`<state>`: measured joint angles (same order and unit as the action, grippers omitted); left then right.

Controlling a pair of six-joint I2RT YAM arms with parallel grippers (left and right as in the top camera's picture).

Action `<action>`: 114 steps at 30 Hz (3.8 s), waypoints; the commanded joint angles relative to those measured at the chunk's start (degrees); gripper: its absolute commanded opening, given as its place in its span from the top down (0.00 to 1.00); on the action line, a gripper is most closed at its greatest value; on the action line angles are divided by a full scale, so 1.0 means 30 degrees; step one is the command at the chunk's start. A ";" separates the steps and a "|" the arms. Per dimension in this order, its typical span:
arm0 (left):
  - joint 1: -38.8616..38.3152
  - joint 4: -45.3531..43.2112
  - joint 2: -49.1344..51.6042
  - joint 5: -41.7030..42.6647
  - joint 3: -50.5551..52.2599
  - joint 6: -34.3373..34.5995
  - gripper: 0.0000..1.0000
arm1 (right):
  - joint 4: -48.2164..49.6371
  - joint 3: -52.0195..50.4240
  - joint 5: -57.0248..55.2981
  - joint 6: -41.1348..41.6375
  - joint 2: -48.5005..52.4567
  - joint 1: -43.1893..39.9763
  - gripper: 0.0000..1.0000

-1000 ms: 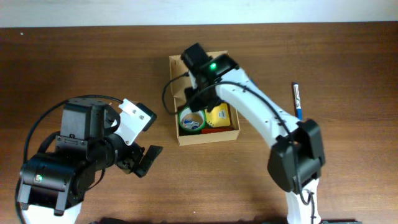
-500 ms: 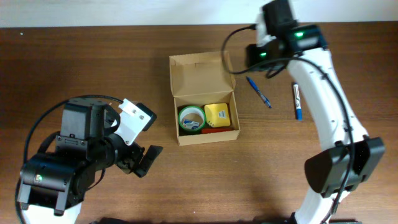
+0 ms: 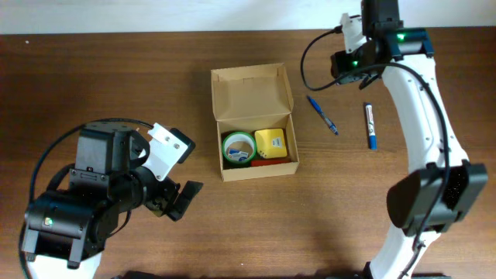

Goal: Pack container
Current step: 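Move the right gripper to the blue pen and grasp it, then carry the blue pen over the box and lower it inside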

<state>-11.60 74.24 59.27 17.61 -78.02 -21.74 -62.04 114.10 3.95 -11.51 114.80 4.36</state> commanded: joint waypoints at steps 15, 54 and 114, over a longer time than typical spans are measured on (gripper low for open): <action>0.0087 -0.0007 0.0007 0.0058 -0.0262 -0.0364 0.00 | 0.3657 -0.3286 0.1552 -0.2310 0.2871 -0.0109 0.47; 0.0087 -0.0007 0.0007 0.0066 -0.0262 -0.0364 0.00 | 0.9282 -1.0105 0.1472 -0.2382 0.2900 -0.0087 0.61; 0.0087 -0.0007 0.0007 0.0058 -0.0262 -0.0364 0.00 | -0.2914 0.1275 0.6608 -1.5671 -0.0532 0.5005 0.96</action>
<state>-11.60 74.24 59.27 17.61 -78.02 -21.74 -69.45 117.23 22.41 -45.10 113.43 17.02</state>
